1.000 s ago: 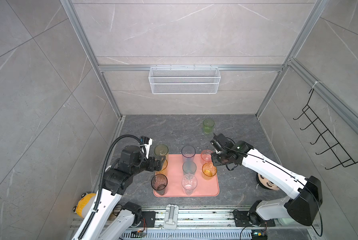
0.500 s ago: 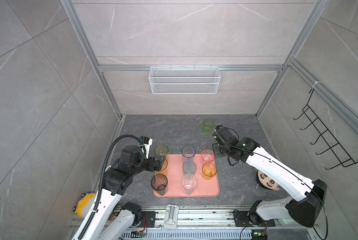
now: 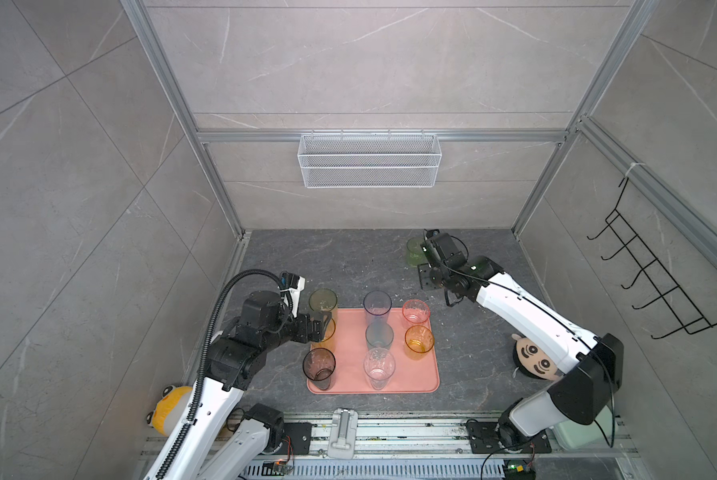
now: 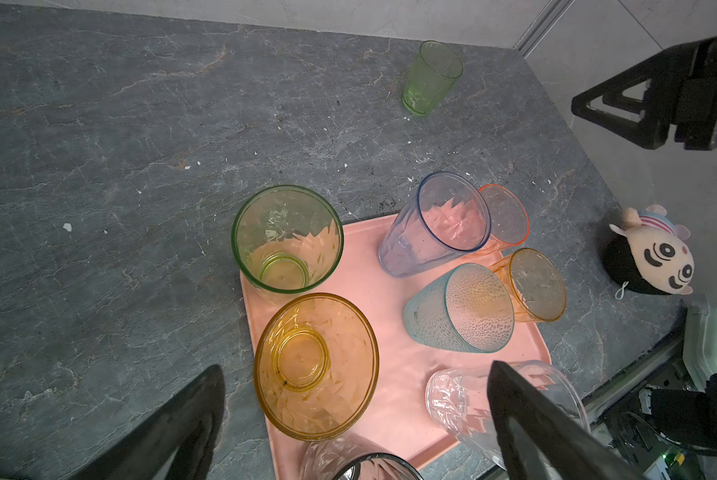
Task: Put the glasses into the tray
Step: 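Move the right gripper over the green cup beyond the tray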
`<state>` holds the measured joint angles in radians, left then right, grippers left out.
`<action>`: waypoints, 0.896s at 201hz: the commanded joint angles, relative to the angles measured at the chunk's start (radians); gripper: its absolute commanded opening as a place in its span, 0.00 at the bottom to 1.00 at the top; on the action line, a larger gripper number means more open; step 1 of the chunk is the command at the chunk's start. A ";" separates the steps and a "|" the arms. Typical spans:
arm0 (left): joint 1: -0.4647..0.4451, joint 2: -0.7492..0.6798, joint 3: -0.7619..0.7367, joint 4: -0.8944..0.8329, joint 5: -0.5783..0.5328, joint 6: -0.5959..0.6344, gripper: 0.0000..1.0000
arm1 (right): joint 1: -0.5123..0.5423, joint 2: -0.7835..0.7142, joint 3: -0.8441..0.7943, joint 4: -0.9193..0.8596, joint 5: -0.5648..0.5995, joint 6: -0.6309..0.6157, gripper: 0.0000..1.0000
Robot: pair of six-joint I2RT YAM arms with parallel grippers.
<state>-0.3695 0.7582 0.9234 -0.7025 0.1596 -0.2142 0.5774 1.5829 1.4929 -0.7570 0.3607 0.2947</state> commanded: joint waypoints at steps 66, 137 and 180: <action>0.003 -0.017 0.012 0.012 -0.035 0.023 0.99 | -0.113 0.202 0.145 0.048 -0.062 0.053 0.59; 0.002 -0.002 0.012 0.009 -0.034 0.023 0.99 | -0.157 0.332 0.220 0.105 -0.054 0.043 0.58; 0.003 0.007 0.013 0.006 -0.038 0.025 0.99 | -0.187 0.414 0.279 0.096 -0.083 0.040 0.58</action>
<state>-0.3695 0.7643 0.9234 -0.7067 0.1333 -0.2115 0.4065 1.9472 1.7241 -0.6659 0.2977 0.3252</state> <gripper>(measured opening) 0.987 0.585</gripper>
